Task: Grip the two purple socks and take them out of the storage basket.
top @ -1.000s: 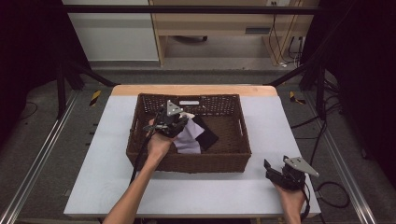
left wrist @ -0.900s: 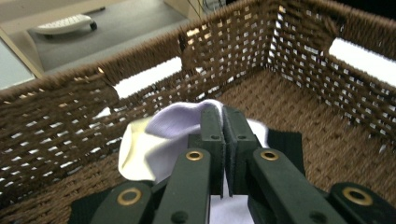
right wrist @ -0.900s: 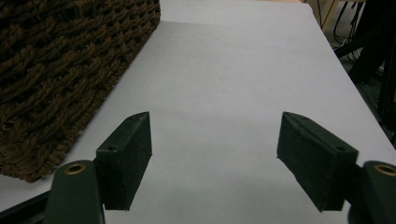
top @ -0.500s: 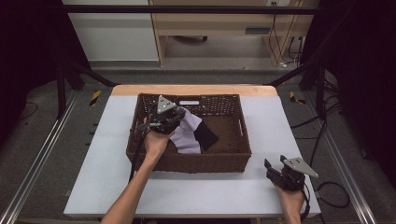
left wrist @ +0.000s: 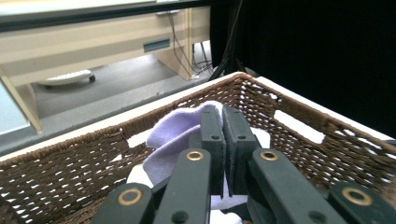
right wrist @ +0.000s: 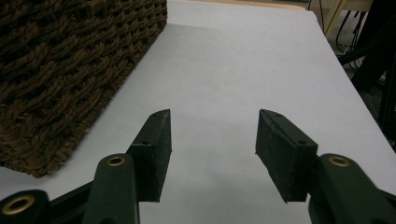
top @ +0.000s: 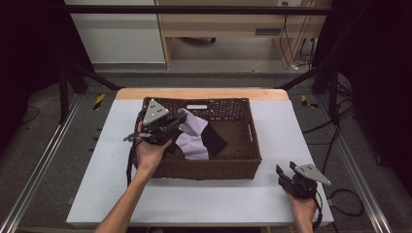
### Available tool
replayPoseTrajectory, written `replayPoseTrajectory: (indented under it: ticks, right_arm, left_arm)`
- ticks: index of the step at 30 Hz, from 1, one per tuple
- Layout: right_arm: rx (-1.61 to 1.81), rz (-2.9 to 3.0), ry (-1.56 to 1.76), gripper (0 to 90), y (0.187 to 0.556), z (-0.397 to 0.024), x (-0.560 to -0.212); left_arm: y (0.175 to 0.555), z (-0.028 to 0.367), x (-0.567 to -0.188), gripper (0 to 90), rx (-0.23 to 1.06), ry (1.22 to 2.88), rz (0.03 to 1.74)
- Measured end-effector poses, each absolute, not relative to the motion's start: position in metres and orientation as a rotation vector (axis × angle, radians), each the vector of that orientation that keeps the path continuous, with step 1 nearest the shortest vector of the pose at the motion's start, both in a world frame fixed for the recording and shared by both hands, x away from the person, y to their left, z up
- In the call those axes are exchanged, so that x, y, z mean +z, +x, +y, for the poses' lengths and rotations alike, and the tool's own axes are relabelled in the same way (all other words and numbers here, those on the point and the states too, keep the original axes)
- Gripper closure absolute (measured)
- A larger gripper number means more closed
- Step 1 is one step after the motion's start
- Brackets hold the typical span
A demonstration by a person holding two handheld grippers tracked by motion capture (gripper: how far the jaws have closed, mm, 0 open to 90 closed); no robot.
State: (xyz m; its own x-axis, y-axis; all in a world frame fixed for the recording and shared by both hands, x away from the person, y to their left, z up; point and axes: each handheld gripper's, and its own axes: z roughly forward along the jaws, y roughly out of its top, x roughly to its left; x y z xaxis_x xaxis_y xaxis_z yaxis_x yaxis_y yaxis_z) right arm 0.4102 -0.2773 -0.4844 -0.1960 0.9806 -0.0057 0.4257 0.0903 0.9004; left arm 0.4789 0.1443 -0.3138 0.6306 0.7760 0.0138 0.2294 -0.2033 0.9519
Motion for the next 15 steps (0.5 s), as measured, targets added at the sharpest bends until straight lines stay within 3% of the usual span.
replayPoseTrajectory:
  ticks: [15]
  right_arm:
    - [1.051,1.706,1.403,55.0,0.411,-0.277,-0.484]
  left_arm:
    - [0.426,0.166,-0.296,87.0,0.601,1.724,0.722]
